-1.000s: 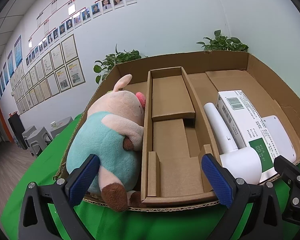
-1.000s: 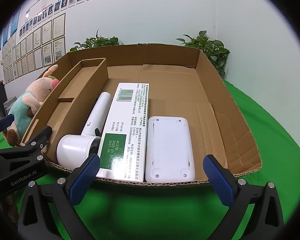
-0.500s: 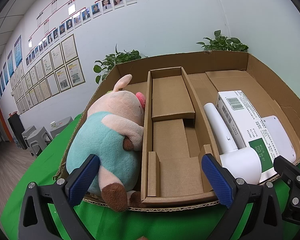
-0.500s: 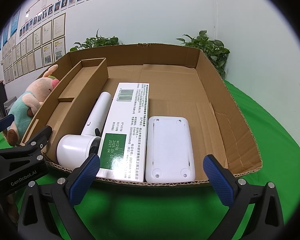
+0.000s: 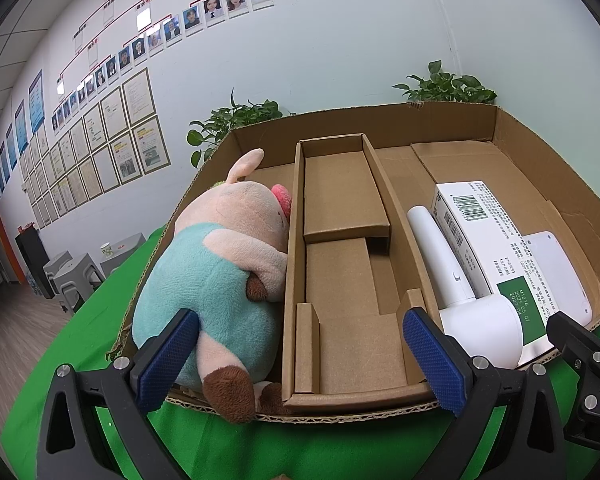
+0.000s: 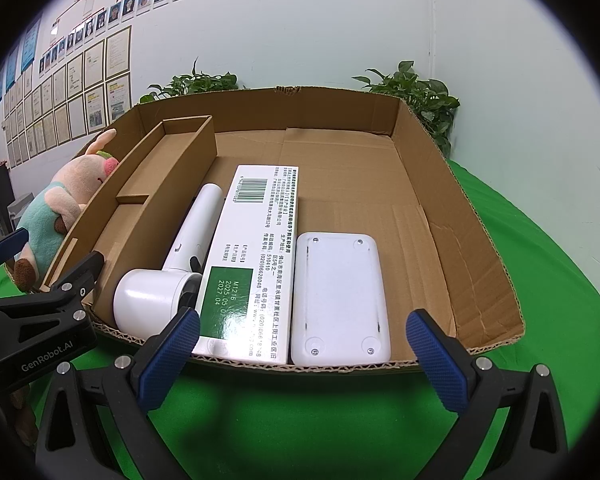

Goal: Organize objects

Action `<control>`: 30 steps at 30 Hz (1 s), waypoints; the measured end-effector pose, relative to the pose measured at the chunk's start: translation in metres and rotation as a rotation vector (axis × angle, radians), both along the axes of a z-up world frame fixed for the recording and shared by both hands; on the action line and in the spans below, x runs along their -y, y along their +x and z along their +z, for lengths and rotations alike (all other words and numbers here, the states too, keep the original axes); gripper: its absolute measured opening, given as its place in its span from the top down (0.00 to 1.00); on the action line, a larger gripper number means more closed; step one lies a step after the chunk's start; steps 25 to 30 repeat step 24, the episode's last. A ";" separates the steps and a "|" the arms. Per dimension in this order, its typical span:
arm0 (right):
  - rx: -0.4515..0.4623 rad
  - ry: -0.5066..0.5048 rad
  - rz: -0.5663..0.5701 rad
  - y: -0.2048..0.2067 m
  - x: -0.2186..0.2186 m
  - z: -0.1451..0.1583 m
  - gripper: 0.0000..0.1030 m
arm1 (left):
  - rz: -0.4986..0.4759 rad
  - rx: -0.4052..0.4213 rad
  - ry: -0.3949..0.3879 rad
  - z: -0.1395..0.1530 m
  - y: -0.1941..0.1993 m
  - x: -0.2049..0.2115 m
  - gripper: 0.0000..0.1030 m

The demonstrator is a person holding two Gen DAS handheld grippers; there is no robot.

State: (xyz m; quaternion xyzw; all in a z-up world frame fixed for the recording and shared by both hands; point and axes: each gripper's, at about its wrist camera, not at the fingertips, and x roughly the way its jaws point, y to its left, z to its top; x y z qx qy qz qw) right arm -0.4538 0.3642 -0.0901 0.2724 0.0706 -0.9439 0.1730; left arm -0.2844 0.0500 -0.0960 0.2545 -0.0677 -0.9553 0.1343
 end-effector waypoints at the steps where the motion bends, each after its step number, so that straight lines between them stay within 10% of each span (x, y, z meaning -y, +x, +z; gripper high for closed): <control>1: 0.000 0.000 0.000 0.000 0.000 0.000 0.00 | 0.000 0.000 0.000 0.000 0.000 0.000 0.00; 30: 0.002 -0.001 0.002 0.000 0.000 0.000 0.00 | -0.010 -0.005 0.012 0.001 -0.002 0.000 0.00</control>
